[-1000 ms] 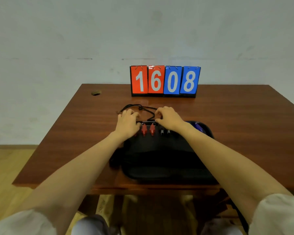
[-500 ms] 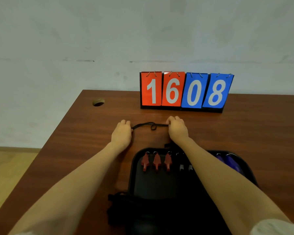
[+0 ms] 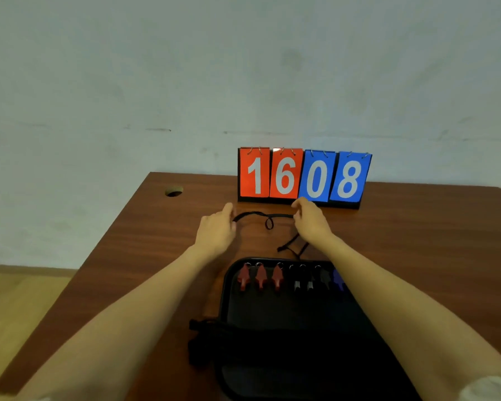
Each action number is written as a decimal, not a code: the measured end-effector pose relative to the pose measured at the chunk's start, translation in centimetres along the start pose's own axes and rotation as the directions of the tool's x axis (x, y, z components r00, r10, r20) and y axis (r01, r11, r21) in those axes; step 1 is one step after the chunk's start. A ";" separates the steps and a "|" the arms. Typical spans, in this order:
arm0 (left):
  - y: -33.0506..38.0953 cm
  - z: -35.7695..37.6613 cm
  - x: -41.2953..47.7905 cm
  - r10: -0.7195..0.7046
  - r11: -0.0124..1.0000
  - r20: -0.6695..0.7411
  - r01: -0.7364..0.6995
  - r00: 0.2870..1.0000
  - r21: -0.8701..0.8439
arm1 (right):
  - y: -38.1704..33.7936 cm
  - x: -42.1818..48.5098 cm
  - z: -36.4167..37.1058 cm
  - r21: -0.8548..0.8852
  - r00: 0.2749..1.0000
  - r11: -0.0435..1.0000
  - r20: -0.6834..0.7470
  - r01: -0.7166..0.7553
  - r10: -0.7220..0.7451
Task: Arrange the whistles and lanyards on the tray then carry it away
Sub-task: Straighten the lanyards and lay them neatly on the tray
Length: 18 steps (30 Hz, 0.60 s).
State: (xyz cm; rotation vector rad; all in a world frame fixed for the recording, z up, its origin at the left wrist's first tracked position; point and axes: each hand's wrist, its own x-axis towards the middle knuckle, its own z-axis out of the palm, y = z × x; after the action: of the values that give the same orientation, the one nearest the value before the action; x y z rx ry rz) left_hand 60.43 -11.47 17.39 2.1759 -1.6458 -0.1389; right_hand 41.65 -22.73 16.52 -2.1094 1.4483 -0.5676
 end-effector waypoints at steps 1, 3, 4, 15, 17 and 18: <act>0.7 -1.2 -0.4 0.026 0.999 -0.036 -0.027 0.999 -0.040 | -0.4 -0.6 -0.9 0.015 0.999 0.999 -0.016 0.030 -0.029; 2.3 -3.4 -1.3 0.052 0.992 -0.075 -0.061 0.996 -0.113 | -1.5 -1.8 -3.0 0.024 0.993 0.994 -0.056 0.109 -0.108; 3.2 -4.4 -1.6 0.053 0.985 -0.093 -0.067 0.994 -0.161 | -2.2 -2.5 -4.1 0.032 0.986 0.989 -0.082 0.148 -0.144; 13.9 -14.4 -7.1 0.208 0.812 -0.299 -0.335 0.931 -0.478 | -9.6 -10.8 -15.8 0.247 0.930 0.908 -0.237 0.339 -0.282; 15.2 -15.7 -7.9 0.239 0.799 -0.423 -0.424 0.874 -0.427 | -10.4 -12.5 -17.4 0.262 0.927 0.893 -0.189 0.366 -0.325; 15.8 -16.3 -8.1 0.257 0.806 -0.479 -0.460 0.839 -0.373 | -10.7 -13.2 -18.0 0.256 0.924 0.890 -0.169 0.378 -0.344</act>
State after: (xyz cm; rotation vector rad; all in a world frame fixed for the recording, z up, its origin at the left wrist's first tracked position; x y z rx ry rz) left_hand 48.98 -3.16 36.85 1.3713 -1.5484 0.0255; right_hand 34.07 -10.39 36.57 -2.1460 0.9572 -0.9972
